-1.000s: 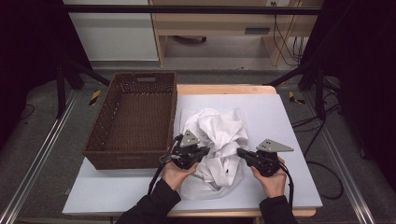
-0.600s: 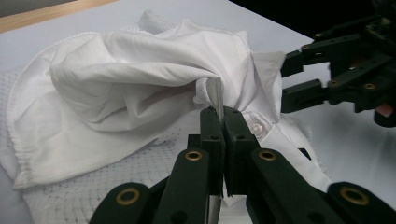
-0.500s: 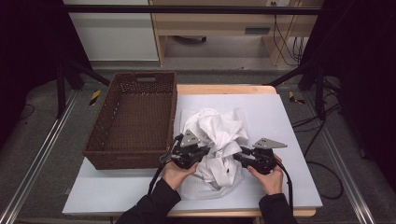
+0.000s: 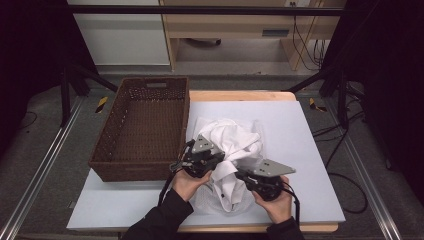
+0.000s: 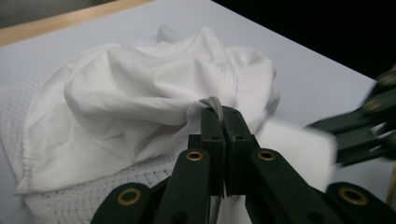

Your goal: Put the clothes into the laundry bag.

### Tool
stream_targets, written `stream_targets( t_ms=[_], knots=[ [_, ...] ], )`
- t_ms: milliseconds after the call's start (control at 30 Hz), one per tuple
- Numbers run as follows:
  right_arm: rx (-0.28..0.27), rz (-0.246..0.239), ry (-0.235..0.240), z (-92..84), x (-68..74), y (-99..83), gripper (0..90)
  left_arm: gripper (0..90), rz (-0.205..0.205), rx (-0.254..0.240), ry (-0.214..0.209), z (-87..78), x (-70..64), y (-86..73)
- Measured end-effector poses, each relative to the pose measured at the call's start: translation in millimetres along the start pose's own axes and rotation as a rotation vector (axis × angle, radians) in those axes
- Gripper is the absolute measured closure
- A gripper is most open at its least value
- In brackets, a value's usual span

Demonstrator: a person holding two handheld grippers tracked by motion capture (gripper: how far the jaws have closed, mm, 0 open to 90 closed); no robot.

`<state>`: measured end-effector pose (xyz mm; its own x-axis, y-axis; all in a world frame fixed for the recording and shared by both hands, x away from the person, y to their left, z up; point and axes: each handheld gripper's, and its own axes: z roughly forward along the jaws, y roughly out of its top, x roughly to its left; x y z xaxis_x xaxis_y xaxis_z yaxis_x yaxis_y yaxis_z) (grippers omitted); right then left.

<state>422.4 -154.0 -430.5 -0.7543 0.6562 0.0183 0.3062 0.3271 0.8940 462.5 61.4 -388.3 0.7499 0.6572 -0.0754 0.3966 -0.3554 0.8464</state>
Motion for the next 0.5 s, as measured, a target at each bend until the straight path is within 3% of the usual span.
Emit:
stream_targets(
  t_ms=[33, 100, 133, 200, 367, 500],
  knots=[
    [0.011, 0.009, -0.004, 8.2, -1.0, -0.3, 88.5, 88.6, 0.011, -0.002, 0.024, -1.0, -1.5, 0.9],
    [0.025, 0.049, 0.005, 23.0, -6.7, -1.8, 88.5, 88.5, -0.002, -0.003, -0.005, -1.8, 0.2, 1.4],
    [0.034, 0.066, 0.007, 29.9, -8.3, -2.4, 88.5, 88.6, 0.004, -0.001, 0.003, -1.6, 0.4, 1.4],
    [0.056, 0.063, -0.005, 40.4, -7.9, -2.9, 88.5, 88.6, 0.007, 0.009, -0.003, -1.0, 0.9, -0.1],
    [0.106, 0.106, -0.095, 61.6, -16.9, -4.0, 88.5, 88.8, -0.010, 0.005, -0.042, -4.1, 1.9, -5.3],
    [0.129, 0.110, -0.216, 73.9, -18.5, -5.1, 88.5, 88.9, 0.006, 0.022, -0.064, -1.2, -2.0, -8.5]
  ],
)
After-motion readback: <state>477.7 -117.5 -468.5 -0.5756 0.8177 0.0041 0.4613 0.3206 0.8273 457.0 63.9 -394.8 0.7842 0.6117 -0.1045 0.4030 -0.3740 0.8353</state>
